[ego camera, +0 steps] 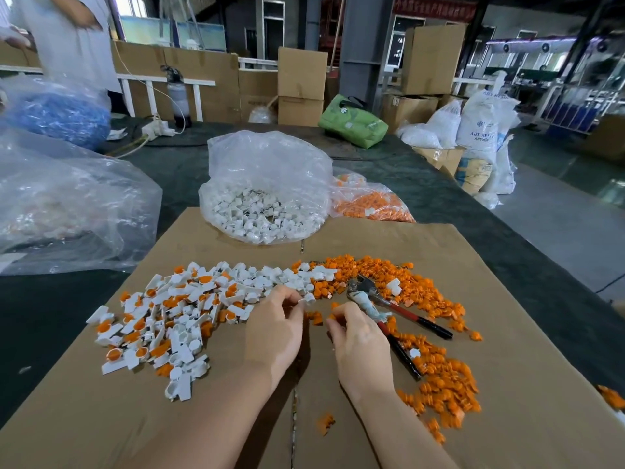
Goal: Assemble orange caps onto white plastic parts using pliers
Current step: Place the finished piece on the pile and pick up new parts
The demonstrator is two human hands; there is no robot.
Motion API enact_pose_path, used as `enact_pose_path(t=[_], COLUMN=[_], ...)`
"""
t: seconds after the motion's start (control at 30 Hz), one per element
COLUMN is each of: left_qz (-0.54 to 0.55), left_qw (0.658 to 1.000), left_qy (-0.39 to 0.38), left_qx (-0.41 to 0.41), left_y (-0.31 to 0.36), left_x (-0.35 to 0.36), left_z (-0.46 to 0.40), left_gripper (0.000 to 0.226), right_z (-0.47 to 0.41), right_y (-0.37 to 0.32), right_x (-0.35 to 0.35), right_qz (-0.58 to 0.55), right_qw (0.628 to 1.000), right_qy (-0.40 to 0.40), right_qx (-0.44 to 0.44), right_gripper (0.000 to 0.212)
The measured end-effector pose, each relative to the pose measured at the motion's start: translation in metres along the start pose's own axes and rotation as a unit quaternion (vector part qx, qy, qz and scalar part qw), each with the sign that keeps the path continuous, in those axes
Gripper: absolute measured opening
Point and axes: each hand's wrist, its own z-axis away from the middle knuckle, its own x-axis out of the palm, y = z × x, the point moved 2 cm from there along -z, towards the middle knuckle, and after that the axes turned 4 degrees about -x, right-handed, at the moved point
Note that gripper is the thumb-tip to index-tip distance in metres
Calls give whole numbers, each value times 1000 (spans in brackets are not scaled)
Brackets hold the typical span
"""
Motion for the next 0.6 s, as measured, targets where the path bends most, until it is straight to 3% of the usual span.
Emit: enact_pose_path(t=[0.27, 0.4, 0.6], left_qz=[53, 34, 19], left_qw=[998, 999, 998], left_qy=[-28, -38, -58], left_qx=[-7, 6, 23], left_y=[-6, -7, -7], left_x=[-2, -1, -1], left_z=[20, 20, 19], left_gripper=[16, 12, 22], right_z=[1, 2, 4], right_y=[-1, -1, 1], right_x=[-8, -7, -4], right_qz=[-141, -147, -102], right_qw=[989, 988, 993], right_qy=[12, 4, 2], right_qx=[40, 44, 56], right_gripper=[14, 19, 1])
